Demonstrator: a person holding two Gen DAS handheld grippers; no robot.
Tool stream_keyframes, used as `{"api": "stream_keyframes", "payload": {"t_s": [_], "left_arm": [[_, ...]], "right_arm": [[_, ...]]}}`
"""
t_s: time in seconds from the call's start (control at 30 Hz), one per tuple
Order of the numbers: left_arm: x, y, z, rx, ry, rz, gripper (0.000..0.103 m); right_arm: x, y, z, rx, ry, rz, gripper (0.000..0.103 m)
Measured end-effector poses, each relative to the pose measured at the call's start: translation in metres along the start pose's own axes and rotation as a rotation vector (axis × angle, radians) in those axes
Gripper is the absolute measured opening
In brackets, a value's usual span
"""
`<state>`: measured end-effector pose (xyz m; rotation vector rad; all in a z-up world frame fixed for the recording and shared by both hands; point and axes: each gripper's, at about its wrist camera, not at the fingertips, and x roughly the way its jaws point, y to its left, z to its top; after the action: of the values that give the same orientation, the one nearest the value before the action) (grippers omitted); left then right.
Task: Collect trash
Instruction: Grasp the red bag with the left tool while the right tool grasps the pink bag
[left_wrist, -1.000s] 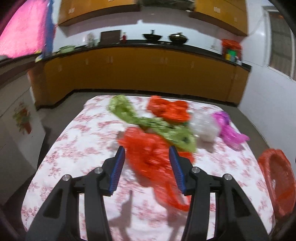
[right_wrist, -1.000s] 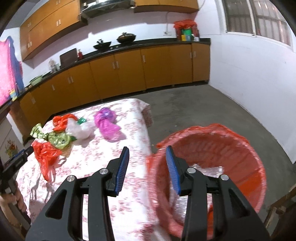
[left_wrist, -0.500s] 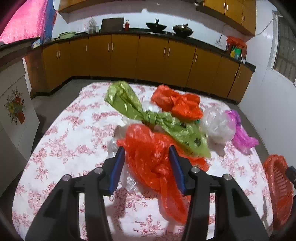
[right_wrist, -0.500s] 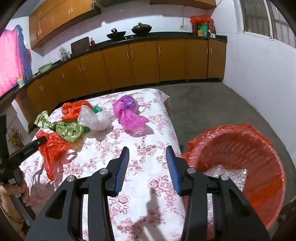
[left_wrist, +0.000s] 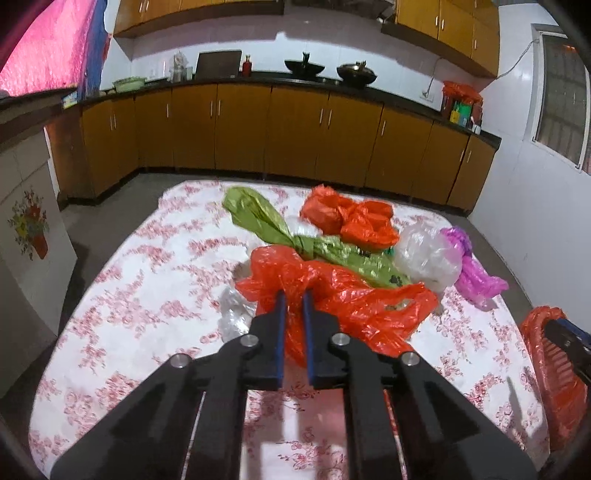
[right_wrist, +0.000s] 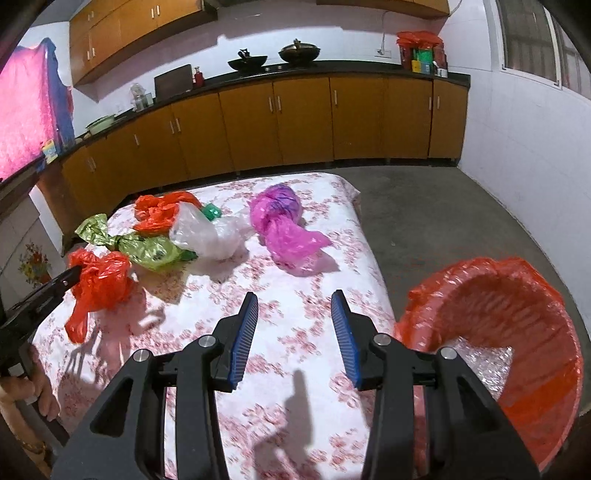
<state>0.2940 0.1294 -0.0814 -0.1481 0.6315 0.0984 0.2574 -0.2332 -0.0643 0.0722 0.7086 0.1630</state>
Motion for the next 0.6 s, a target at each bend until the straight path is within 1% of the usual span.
{"api": "stream_keyframes", "payload": {"t_s": [0.13, 0.23, 0.4, 0.6], "left_arm": [[-0.017, 0.004, 0.006, 0.008, -0.042, 0.000, 0.010], [-0.029, 0.009, 0.012, 0.000, -0.071, 0.001, 0.010], [-0.043, 0.021, 0.021, -0.016, -0.105, 0.028, 0.010], [-0.045, 0.033, 0.031, -0.032, -0.120, 0.073, 0.010]], "right_arm": [[0.013, 0.013, 0.009, -0.018, -0.010, 0.020, 0.043], [0.029, 0.015, 0.016, -0.006, -0.004, 0.023, 0.043], [0.069, 0.013, 0.036, 0.025, 0.023, 0.006, 0.043], [0.114, 0.014, 0.052, 0.009, 0.081, -0.029, 0.043]]}}
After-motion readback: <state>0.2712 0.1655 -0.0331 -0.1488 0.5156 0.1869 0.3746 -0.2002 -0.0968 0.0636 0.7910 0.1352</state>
